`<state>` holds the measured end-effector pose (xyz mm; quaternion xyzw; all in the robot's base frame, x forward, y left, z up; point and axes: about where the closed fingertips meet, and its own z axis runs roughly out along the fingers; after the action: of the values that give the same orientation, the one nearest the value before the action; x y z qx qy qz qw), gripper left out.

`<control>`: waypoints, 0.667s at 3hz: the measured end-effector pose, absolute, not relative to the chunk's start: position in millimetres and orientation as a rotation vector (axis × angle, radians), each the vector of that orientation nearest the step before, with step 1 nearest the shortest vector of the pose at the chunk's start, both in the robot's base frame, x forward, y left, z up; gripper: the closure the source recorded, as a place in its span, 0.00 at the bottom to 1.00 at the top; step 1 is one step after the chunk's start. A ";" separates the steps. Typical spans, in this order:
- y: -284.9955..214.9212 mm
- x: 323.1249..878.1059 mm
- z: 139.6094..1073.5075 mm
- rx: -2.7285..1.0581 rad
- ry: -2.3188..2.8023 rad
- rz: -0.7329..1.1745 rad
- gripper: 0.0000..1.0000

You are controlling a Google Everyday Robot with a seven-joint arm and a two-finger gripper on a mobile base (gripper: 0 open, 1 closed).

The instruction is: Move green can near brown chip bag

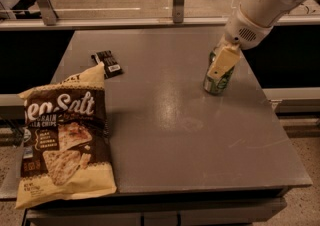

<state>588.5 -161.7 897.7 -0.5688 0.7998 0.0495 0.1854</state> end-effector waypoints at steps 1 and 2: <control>-118.7 582.7 909.7 -1.728 2.119 0.244 1.00; -59.5 562.6 918.0 -1.899 1.937 0.354 1.00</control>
Offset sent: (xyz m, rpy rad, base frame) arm -0.0535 0.1612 0.0306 0.1606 0.0305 0.5292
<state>562.6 -59.5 918.0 -0.6799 0.6936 0.1269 0.2014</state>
